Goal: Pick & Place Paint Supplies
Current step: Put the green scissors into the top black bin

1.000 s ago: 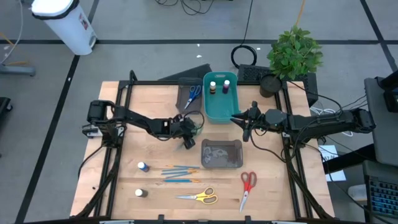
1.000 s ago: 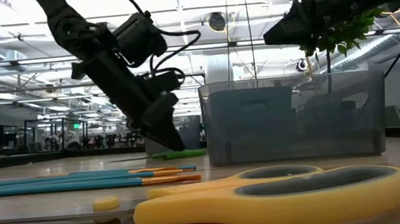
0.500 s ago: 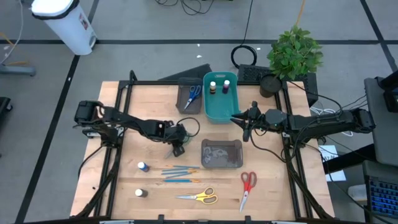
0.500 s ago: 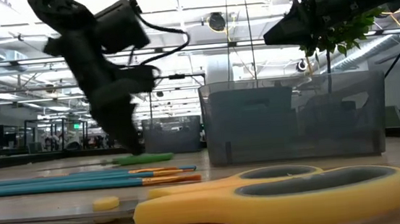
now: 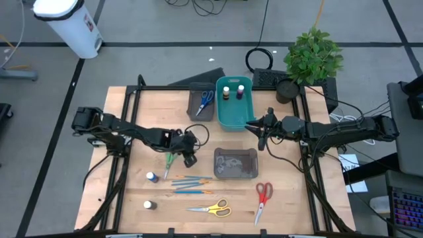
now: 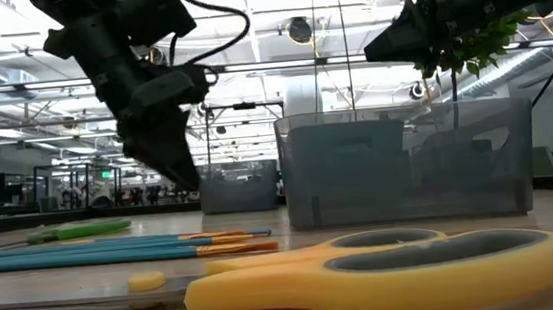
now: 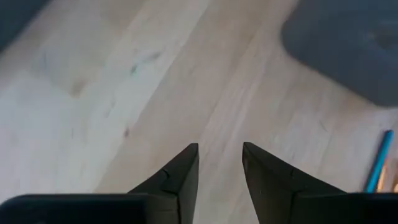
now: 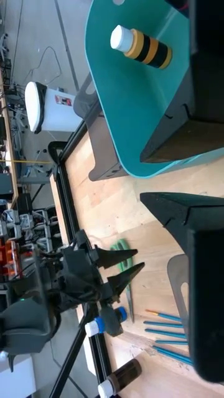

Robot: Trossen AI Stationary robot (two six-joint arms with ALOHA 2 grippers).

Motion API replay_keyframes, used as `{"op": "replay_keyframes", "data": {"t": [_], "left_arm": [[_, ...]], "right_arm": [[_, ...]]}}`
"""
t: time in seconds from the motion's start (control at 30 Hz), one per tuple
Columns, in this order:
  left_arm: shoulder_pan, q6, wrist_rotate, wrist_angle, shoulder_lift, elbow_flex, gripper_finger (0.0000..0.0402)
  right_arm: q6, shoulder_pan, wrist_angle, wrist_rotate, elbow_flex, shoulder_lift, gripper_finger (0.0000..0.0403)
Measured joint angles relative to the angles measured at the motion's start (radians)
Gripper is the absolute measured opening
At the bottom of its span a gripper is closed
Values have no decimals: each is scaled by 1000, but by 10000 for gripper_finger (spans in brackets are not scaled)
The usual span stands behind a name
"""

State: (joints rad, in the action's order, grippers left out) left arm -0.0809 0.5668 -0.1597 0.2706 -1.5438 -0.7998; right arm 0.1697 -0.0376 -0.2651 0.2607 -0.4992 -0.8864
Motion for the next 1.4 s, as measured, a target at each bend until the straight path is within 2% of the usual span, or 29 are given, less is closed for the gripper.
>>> {"op": "replay_keyframes", "data": {"t": [0.07, 0.23, 0.37, 0.7, 0.9, 1.2, 1.4], "left_arm": [[1, 98, 10, 46, 8, -2, 141], [3, 459, 49, 278, 20, -2, 156], [9, 594, 27, 395, 19, -2, 166], [36, 626, 2, 369, -3, -2, 217], [36, 623, 17, 320, -56, -3, 217], [39, 592, 18, 309, -134, -9, 187], [39, 595, -10, 298, -132, -6, 120]], "right_arm": [[1, 0, 1, 0, 0, 0, 77], [1, 0, 1, 0, 0, 0, 77], [1, 0, 0, 0, 0, 0, 77], [1, 0, 0, -3, 0, 0, 77], [1, 0, -1, -3, 0, 0, 77], [1, 0, -4, -3, 0, 0, 77], [1, 0, -5, -2, 0, 0, 77]]}}
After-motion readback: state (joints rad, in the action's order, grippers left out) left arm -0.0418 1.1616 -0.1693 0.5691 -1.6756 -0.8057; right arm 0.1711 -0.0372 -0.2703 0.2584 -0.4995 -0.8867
